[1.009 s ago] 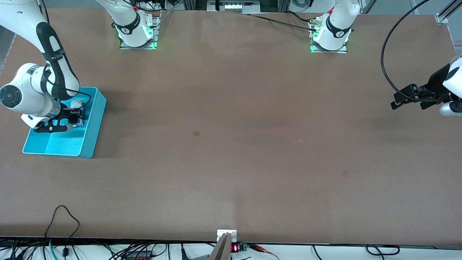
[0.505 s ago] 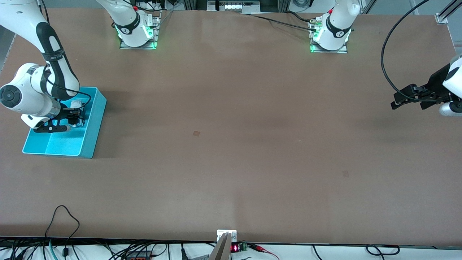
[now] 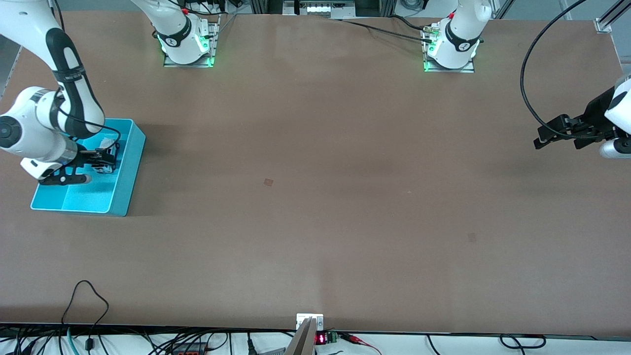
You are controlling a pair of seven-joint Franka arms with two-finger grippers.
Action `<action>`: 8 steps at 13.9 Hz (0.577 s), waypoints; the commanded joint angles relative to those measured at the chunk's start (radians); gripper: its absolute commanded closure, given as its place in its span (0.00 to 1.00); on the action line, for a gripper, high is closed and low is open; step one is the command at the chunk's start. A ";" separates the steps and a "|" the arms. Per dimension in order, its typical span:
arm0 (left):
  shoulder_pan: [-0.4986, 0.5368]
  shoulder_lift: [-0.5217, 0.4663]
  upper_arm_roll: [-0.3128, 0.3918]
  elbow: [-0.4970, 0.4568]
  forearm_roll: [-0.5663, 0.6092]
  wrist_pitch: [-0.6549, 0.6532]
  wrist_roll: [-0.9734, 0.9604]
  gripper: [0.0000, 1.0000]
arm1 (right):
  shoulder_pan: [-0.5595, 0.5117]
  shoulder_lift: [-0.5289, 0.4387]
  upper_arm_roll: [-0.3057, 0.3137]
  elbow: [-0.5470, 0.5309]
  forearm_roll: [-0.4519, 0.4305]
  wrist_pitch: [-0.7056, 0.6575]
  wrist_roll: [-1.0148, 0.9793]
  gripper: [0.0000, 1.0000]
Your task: Wind and store white jeep toy
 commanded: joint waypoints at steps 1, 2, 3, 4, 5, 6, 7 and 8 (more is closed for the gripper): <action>0.000 0.000 -0.001 0.019 0.017 -0.020 0.008 0.00 | -0.004 -0.047 0.036 0.117 0.005 -0.174 -0.014 0.00; 0.000 0.000 -0.001 0.019 0.017 -0.020 0.008 0.00 | -0.007 -0.054 0.054 0.174 0.009 -0.240 -0.014 0.00; 0.000 0.000 -0.001 0.019 0.017 -0.020 0.008 0.00 | -0.007 -0.057 0.061 0.222 0.010 -0.291 -0.014 0.00; 0.000 0.000 -0.001 0.019 0.017 -0.021 0.008 0.00 | -0.006 -0.057 0.064 0.277 0.011 -0.341 -0.014 0.00; 0.000 -0.002 -0.001 0.018 0.017 -0.023 0.008 0.00 | -0.004 -0.057 0.068 0.322 0.011 -0.390 -0.014 0.00; 0.000 -0.002 -0.001 0.018 0.017 -0.023 0.008 0.00 | -0.004 -0.062 0.090 0.366 0.011 -0.439 -0.014 0.00; 0.000 -0.002 -0.001 0.019 0.017 -0.023 0.008 0.00 | -0.004 -0.074 0.107 0.398 0.011 -0.478 -0.013 0.00; 0.000 -0.002 -0.001 0.019 0.017 -0.023 0.008 0.00 | -0.004 -0.089 0.120 0.431 0.010 -0.509 -0.017 0.00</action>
